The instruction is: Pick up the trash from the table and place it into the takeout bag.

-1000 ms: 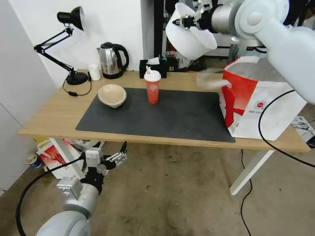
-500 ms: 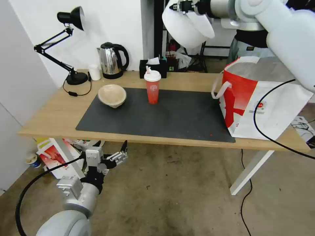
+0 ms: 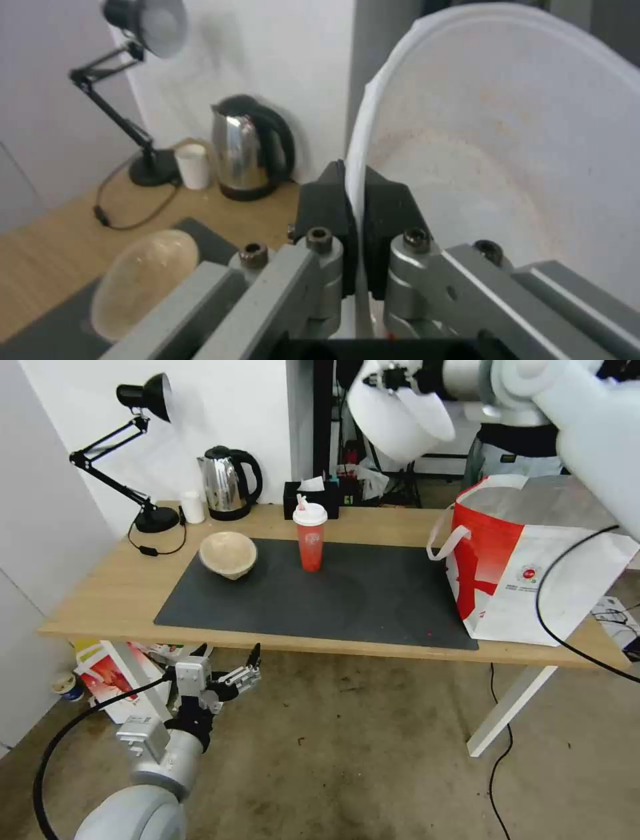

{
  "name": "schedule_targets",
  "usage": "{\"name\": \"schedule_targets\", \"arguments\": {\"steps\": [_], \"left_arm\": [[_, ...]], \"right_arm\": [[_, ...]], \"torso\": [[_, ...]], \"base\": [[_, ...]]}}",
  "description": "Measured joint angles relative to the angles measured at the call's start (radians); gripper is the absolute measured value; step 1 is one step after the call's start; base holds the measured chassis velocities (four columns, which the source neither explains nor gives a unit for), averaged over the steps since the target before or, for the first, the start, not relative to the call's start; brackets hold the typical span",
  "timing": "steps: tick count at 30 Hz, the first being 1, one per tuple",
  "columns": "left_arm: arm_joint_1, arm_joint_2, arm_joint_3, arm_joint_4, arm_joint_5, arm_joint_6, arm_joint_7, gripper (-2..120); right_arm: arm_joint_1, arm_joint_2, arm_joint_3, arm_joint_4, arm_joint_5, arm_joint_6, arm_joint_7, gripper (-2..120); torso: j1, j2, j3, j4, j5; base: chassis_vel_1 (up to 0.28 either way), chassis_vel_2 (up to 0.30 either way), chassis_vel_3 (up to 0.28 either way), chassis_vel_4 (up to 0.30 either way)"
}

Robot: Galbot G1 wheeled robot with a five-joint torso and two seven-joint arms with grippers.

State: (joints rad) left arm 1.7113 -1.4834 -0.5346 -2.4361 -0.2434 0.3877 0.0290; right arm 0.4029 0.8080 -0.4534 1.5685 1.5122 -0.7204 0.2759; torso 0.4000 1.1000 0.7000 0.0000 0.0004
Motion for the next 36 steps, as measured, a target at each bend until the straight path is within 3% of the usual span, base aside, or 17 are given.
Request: {"name": "schedule_targets", "arguments": {"steps": [24, 28, 36], "left_arm": [[0.006, 0.008, 0.019, 0.006, 0.004, -0.003, 0.000, 100], [0.009, 0.012, 0.020, 0.000, 0.004, -0.003, 0.000, 100], [0.020, 0.019, 0.019, -0.007, 0.004, -0.003, 0.000, 100]], "right_arm": [[-0.199, -0.234, 0.155, 0.080, -0.040, -0.001, -0.038, 0], [-0.283, -0.301, 0.220, 0.099, -0.055, -0.001, -0.056, 0], [-0.427, -0.361, 0.330, 0.122, -0.083, -0.001, -0.078, 0]], "torso": [[0.000, 0.000, 0.000, 0.0002, -0.0004], [0.000, 0.000, 0.000, -0.0003, -0.0004], [0.000, 0.000, 0.000, -0.0001, -0.0001]], "base": [[0.000, 0.000, 0.000, 0.000], [0.000, 0.000, 0.000, 0.000], [0.000, 0.000, 0.000, 0.000]]}}
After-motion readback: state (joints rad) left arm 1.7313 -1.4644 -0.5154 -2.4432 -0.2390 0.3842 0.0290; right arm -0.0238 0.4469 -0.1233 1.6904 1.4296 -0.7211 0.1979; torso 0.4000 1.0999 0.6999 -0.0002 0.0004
